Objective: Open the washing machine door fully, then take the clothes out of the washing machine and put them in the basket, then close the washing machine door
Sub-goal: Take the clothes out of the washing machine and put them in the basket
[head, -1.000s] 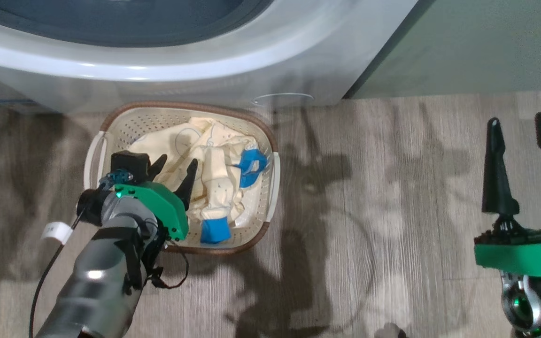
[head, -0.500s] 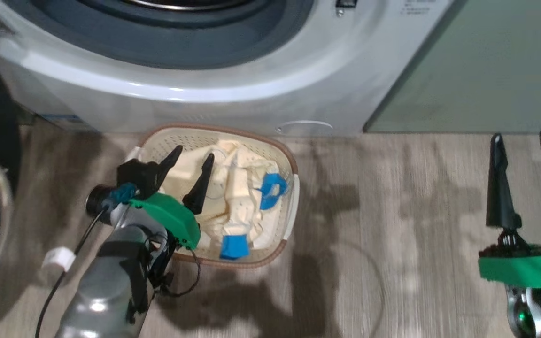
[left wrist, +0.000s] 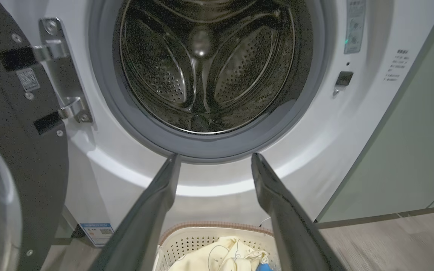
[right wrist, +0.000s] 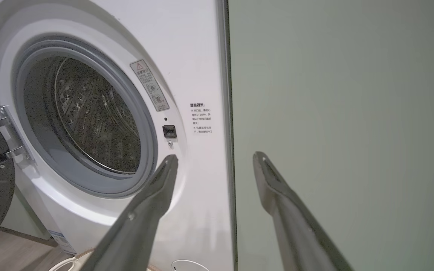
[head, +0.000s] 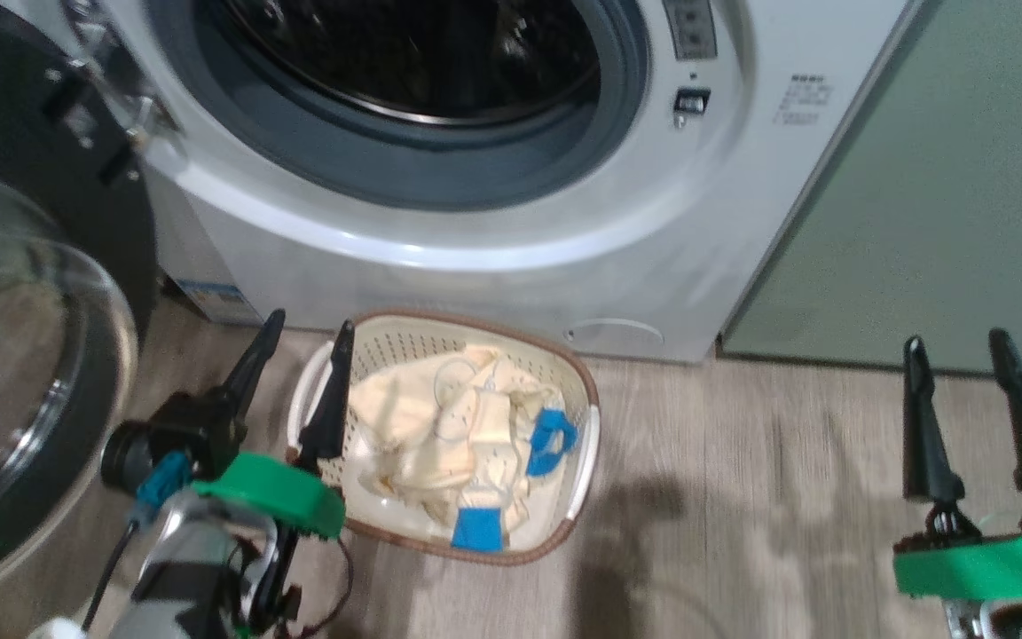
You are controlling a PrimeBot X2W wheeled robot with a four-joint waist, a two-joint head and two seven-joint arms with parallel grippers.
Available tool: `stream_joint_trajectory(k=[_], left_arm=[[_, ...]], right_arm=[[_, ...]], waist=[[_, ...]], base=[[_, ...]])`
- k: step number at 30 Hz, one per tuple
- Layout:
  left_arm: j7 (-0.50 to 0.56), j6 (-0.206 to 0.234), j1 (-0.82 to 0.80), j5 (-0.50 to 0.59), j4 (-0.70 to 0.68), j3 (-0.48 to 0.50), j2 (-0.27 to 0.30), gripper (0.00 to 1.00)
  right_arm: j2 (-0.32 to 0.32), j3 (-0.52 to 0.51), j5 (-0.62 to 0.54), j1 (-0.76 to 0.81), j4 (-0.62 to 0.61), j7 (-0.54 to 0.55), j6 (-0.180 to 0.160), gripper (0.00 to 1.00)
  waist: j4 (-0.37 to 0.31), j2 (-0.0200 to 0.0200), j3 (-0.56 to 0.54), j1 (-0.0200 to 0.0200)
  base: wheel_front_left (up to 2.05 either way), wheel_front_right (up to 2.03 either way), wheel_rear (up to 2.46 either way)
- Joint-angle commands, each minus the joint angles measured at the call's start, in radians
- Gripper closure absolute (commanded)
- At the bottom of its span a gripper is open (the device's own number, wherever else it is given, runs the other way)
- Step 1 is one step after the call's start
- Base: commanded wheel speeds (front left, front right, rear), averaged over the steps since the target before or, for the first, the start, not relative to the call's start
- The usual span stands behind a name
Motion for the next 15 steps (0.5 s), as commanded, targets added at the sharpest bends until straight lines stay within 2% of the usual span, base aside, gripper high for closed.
stream_joint_trajectory(k=[1, 9, 15], left_arm=[[0.002, 0.005, -0.012, 0.006, -0.043, 0.040, 0.025, 0.00], [0.073, 0.034, 0.098, 0.014, -0.218, 0.040, 0.038, 0.00], [0.113, 0.048, 0.160, 0.009, -0.296, 0.046, 0.046, 0.00]], right_arm=[[-0.018, 0.020, -0.006, -0.007, -0.028, -0.006, 0.004, 0.00], [-0.020, 0.031, -0.001, 0.043, -0.015, -0.006, 0.004, 0.00], [-0.020, 0.040, 0.001, 0.080, -0.017, -0.006, 0.004, 0.00]], waist=[[0.016, -0.0001, -0.031, 0.0002], [0.024, -0.0001, -0.106, 0.0002], [0.012, -0.0001, -0.145, 0.0002]], base=[[0.00, 0.00, 0.00], [0.00, 0.00, 0.00], [0.00, 0.00, 0.00]])
